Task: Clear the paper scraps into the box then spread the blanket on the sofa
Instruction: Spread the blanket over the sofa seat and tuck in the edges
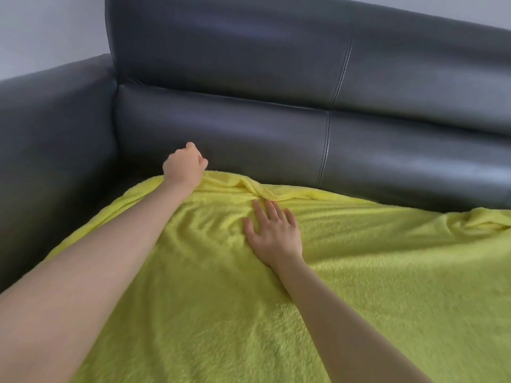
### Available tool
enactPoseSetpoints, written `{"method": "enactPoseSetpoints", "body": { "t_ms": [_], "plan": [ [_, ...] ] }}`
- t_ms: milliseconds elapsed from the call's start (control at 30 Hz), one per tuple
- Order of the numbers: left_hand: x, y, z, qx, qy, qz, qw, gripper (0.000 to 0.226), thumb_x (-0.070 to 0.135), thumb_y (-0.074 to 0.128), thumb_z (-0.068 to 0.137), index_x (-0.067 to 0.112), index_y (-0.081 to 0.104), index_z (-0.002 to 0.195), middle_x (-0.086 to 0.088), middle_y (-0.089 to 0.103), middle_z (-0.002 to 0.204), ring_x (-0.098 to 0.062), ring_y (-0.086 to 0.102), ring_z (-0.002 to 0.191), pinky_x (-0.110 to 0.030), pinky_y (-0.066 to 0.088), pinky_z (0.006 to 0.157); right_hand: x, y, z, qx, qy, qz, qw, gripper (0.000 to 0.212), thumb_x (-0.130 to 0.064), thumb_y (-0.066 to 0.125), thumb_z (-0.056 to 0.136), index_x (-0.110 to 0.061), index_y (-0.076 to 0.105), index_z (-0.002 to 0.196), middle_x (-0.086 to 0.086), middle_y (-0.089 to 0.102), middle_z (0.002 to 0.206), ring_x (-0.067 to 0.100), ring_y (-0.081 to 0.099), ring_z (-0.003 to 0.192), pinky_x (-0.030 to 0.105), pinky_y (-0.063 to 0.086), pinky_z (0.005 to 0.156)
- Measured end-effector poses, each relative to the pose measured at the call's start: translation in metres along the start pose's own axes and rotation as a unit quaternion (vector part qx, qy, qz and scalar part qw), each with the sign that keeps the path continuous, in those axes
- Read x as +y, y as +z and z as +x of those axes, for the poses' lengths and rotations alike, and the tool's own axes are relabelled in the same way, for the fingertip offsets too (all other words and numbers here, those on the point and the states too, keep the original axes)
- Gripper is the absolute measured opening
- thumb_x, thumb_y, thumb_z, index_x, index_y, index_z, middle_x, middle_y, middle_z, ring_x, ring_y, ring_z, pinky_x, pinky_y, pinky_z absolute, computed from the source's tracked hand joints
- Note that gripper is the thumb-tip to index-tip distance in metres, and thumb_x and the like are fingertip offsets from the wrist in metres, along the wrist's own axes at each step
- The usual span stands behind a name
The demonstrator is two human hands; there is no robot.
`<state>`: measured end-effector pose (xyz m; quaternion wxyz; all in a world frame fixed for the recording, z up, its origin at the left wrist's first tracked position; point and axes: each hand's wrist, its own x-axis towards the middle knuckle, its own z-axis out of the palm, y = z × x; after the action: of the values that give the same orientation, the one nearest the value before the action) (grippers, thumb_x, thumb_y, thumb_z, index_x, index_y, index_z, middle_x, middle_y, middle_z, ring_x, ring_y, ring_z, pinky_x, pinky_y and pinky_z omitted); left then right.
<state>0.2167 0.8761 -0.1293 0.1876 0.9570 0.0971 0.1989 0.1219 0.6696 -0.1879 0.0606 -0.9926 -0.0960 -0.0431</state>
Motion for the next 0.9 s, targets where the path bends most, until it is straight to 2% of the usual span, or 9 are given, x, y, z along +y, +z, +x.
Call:
{"method": "enactPoseSetpoints", "body": {
  "t_ms": [67, 267, 367, 467, 533, 600, 733, 833, 900],
  "plan": [
    [-0.005, 0.004, -0.009, -0.044, 0.019, -0.005, 0.999, 0.02, 0.025, 0.053, 0.092, 0.011, 0.054, 0.107, -0.007, 0.066, 0.102, -0.03, 0.061, 0.091, -0.035, 0.042, 0.065, 0.0, 0.0, 0.0, 0.005, 0.0, -0.003, 1.0, 0.066, -0.058, 0.01, 0.096, -0.027, 0.009, 0.154, 0.0, 0.008, 0.162, 0.016, 0.003, 0.149, 0.042, 0.001, 0.121],
    [-0.009, -0.001, -0.033, -0.205, 0.052, 0.01, 0.977, 0.05, 0.028, 0.057, 0.085, 0.021, 0.047, 0.133, 0.0, 0.058, 0.12, -0.021, 0.059, 0.103, -0.036, 0.05, 0.081, -0.001, -0.002, -0.002, 0.013, 0.004, -0.006, 1.0, 0.066, -0.058, 0.011, 0.096, -0.025, 0.014, 0.154, 0.003, 0.016, 0.16, 0.018, 0.01, 0.148, 0.043, 0.005, 0.121],
    [0.001, -0.018, -0.039, -0.307, 0.049, -0.004, 0.95, 0.046, 0.021, 0.057, 0.083, 0.027, 0.054, 0.128, 0.001, 0.052, 0.119, -0.021, 0.053, 0.108, -0.037, 0.049, 0.09, -0.001, -0.003, -0.003, 0.023, 0.005, -0.007, 1.0, 0.066, -0.056, 0.012, 0.096, -0.023, 0.02, 0.153, 0.004, 0.023, 0.158, 0.02, 0.016, 0.147, 0.043, 0.008, 0.121],
    [0.008, -0.026, -0.036, -0.336, 0.072, 0.002, 0.939, 0.039, 0.015, 0.063, 0.079, 0.033, 0.056, 0.114, 0.001, 0.042, 0.119, -0.021, 0.043, 0.113, -0.039, 0.045, 0.094, -0.003, -0.004, -0.004, 0.043, 0.008, -0.001, 0.999, 0.064, -0.055, 0.014, 0.096, -0.022, 0.028, 0.15, 0.004, 0.032, 0.154, 0.021, 0.024, 0.144, 0.044, 0.013, 0.12],
    [0.009, -0.029, -0.033, -0.351, 0.073, -0.037, 0.933, 0.037, 0.011, 0.067, 0.077, 0.029, 0.054, 0.106, 0.002, 0.05, 0.119, -0.018, 0.051, 0.104, -0.035, 0.048, 0.088, -0.004, -0.005, -0.006, 0.061, 0.012, 0.002, 0.998, 0.062, -0.054, 0.017, 0.097, -0.02, 0.035, 0.145, 0.004, 0.04, 0.149, 0.022, 0.031, 0.14, 0.045, 0.017, 0.119],
    [0.009, -0.031, -0.032, -0.373, 0.05, -0.077, 0.923, 0.039, 0.017, 0.069, 0.073, 0.029, 0.053, 0.107, 0.003, 0.055, 0.117, -0.017, 0.057, 0.097, -0.035, 0.051, 0.087, -0.004, -0.005, -0.007, 0.078, 0.015, 0.0, 0.997, 0.06, -0.052, 0.021, 0.096, -0.018, 0.041, 0.141, 0.005, 0.045, 0.144, 0.022, 0.036, 0.136, 0.044, 0.02, 0.117],
    [0.006, -0.039, -0.03, -0.343, -0.032, -0.207, 0.916, 0.039, 0.047, 0.064, 0.076, 0.022, 0.061, 0.106, -0.001, 0.062, 0.095, -0.021, 0.061, 0.082, -0.036, 0.049, 0.076, -0.005, -0.004, -0.008, 0.11, 0.007, -0.001, 0.994, 0.059, -0.048, 0.022, 0.093, -0.016, 0.047, 0.136, 0.004, 0.048, 0.141, 0.022, 0.04, 0.133, 0.042, 0.019, 0.118],
    [0.0, -0.042, -0.025, -0.288, -0.011, -0.244, 0.926, 0.036, 0.044, 0.06, 0.086, 0.013, 0.065, 0.103, -0.005, 0.068, 0.093, -0.022, 0.064, 0.086, -0.034, 0.05, 0.079, -0.006, -0.004, -0.008, 0.131, 0.0, -0.003, 0.991, 0.064, -0.048, 0.018, 0.09, -0.015, 0.05, 0.134, 0.005, 0.05, 0.14, 0.022, 0.042, 0.132, 0.041, 0.019, 0.118],
    [-0.006, -0.045, -0.018, -0.205, 0.006, -0.237, 0.95, 0.032, 0.038, 0.058, 0.091, 0.009, 0.065, 0.104, -0.004, 0.066, 0.095, -0.023, 0.063, 0.092, -0.035, 0.048, 0.079, -0.006, -0.003, -0.008, 0.145, -0.001, -0.007, 0.989, 0.062, -0.047, 0.022, 0.09, -0.013, 0.053, 0.131, 0.007, 0.053, 0.137, 0.024, 0.045, 0.13, 0.041, 0.022, 0.118]
  ]
}}
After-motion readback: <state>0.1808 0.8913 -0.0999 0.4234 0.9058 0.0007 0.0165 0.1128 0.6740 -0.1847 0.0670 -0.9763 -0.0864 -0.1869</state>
